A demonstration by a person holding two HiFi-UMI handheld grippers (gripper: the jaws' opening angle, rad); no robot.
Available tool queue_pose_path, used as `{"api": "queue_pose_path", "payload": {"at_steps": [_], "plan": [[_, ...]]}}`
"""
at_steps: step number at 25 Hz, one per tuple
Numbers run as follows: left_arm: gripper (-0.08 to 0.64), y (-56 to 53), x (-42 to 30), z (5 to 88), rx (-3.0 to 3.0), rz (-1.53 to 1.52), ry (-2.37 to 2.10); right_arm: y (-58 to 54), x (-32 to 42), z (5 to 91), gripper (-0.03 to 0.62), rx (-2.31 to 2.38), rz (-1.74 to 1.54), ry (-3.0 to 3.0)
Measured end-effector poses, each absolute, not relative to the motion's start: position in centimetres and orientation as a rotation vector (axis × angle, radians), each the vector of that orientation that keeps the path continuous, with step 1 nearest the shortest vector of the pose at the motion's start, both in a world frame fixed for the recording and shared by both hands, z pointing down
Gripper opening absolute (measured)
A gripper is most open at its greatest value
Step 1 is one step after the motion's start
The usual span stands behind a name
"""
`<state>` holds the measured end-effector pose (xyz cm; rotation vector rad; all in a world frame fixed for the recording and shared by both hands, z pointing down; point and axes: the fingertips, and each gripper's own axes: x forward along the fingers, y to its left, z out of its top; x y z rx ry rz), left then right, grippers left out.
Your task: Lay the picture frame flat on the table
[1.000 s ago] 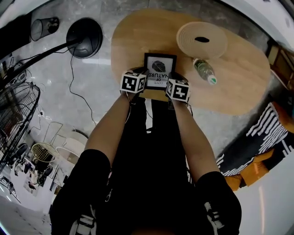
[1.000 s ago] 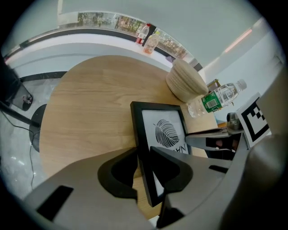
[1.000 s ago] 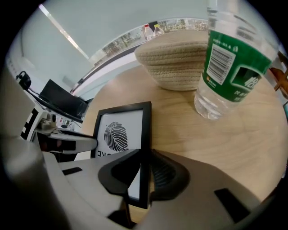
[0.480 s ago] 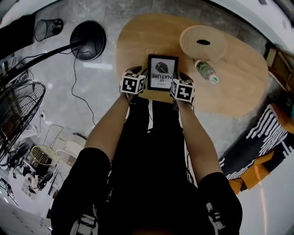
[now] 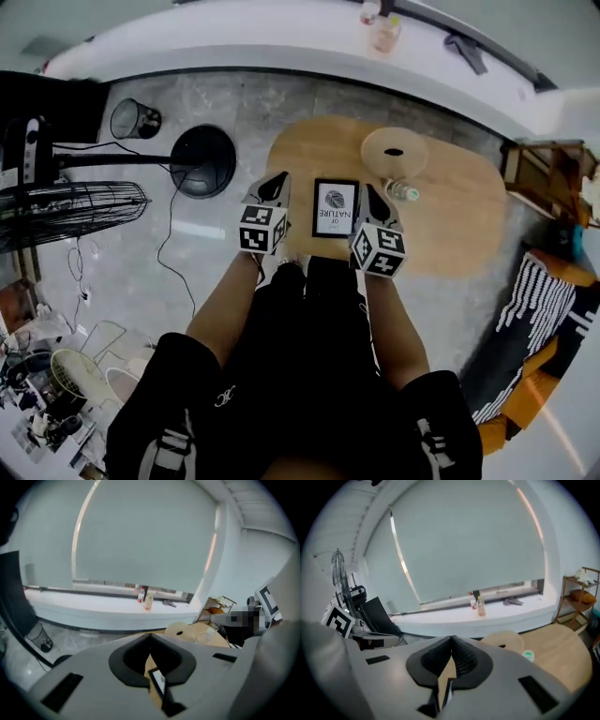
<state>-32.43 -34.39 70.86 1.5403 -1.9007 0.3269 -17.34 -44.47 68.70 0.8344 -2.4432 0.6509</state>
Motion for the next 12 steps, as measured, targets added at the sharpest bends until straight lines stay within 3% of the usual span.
{"api": "queue_pose_path", "payload": {"at_steps": [7,12], "plan": [[0.021,-30.8,-30.6,53.5,1.726,0.286,-2.048,-40.6,-16.7,50.1,0.015,0.941,0.279,-2.727],[0.021,-26.7,-31.5,44.9,1.779,0.267,-2.165,-36.1,-16.0,42.0,0.014,0.983,0.22,-2.853]]}}
